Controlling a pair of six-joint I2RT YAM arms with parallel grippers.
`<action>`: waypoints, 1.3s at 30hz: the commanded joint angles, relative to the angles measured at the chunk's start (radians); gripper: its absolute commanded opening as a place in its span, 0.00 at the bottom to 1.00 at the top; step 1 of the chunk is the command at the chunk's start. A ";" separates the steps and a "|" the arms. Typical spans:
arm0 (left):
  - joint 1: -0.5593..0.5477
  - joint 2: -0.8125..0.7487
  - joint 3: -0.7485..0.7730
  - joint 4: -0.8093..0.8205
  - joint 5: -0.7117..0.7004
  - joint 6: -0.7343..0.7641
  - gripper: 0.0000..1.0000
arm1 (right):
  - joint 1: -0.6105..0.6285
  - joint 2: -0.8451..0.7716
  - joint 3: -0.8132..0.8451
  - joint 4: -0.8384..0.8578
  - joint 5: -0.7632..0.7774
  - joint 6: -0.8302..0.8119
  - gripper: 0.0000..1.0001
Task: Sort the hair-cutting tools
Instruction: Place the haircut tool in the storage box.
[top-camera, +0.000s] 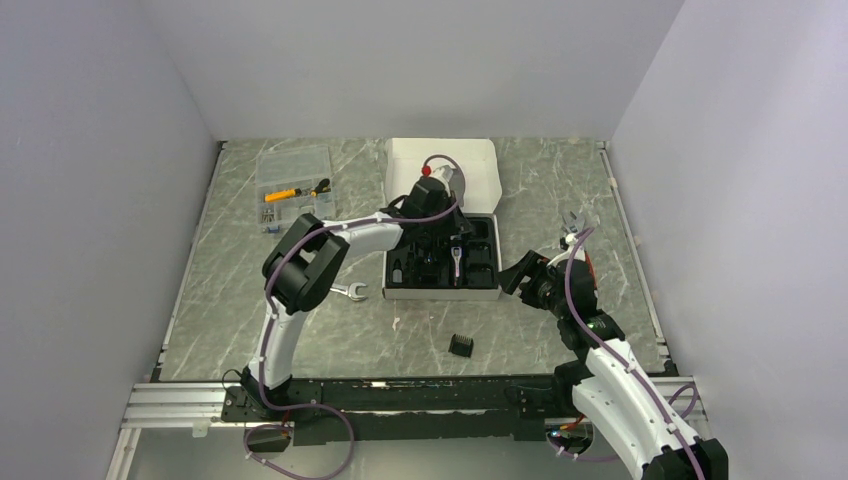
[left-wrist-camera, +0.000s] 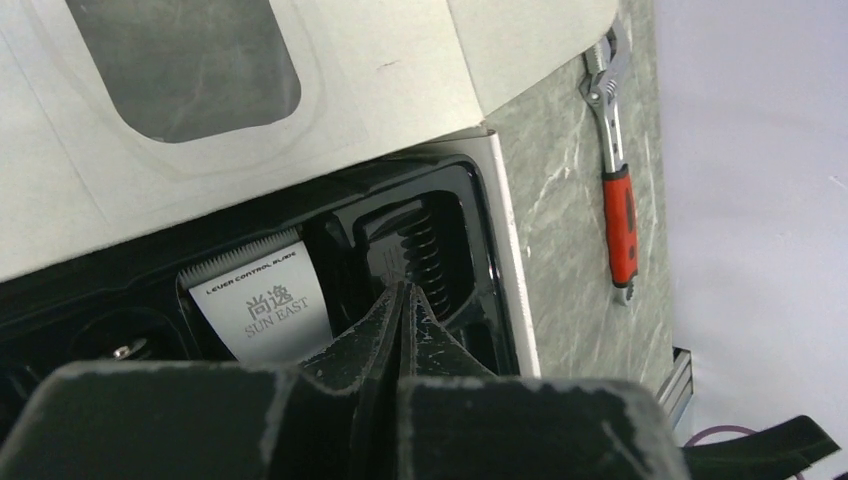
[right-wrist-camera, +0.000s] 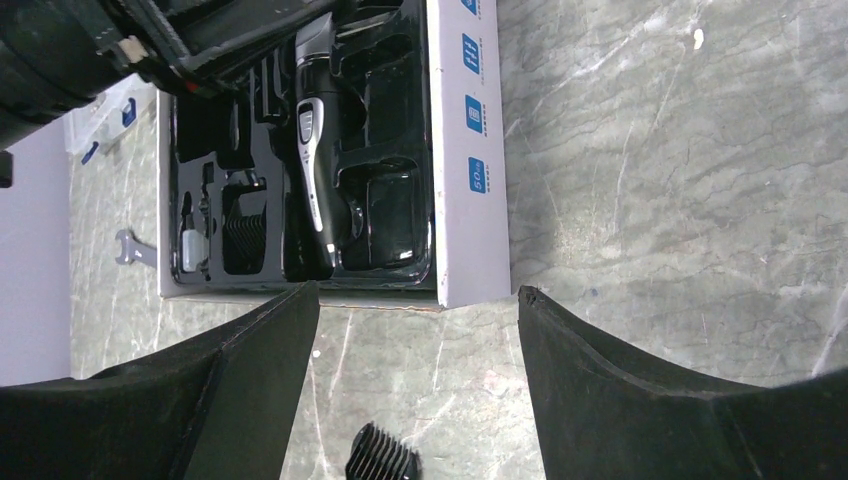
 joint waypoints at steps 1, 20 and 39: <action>-0.003 0.048 0.036 -0.024 -0.030 0.048 0.05 | -0.002 -0.005 0.010 0.031 -0.009 -0.003 0.75; -0.015 0.102 0.064 -0.144 -0.141 0.183 0.00 | -0.003 0.004 0.003 0.037 -0.018 0.006 0.75; -0.048 0.126 0.047 -0.124 -0.145 0.266 0.00 | -0.002 -0.002 -0.005 0.032 -0.018 0.015 0.75</action>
